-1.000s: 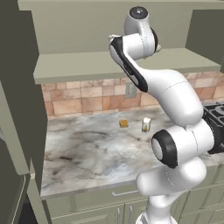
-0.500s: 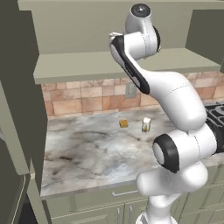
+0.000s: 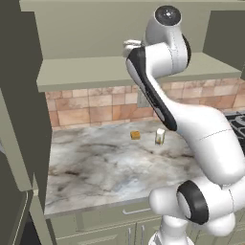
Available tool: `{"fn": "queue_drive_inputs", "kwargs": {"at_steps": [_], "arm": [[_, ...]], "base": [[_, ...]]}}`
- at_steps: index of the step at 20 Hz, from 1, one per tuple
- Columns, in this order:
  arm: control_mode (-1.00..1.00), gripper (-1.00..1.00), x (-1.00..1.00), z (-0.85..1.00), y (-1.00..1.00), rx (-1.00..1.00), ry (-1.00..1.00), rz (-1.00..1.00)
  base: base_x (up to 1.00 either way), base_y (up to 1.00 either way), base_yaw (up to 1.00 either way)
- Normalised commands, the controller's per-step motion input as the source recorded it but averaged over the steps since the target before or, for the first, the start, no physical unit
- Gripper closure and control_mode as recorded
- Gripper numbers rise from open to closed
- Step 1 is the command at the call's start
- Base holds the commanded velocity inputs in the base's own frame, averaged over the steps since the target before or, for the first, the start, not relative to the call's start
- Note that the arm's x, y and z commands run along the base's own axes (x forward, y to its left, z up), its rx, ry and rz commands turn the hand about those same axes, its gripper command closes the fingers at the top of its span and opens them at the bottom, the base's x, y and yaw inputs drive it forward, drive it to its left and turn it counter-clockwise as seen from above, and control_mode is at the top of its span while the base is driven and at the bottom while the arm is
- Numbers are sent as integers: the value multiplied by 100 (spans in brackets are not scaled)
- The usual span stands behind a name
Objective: Pick the jam and jam from the counter and place them in the cabinets closest to them.
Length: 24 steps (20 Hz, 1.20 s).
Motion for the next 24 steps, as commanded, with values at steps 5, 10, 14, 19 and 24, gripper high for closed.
{"fn": "queue_drive_inputs", "kwargs": {"at_steps": [5,10,14,19,24], "arm": [[-100,-100,-100,17,-7,0,-16,0],[-100,-100,-100,10,-21,1,-28,0],[-100,-100,-100,7,-19,1,-30,0],[-100,-100,-100,6,-16,1,-31,0],[-100,-100,-97,15,-17,2,-32,-1]], "base": [[0,0,0],[0,0,0],[0,0,0],[0,0,0],[0,0,0]]}}
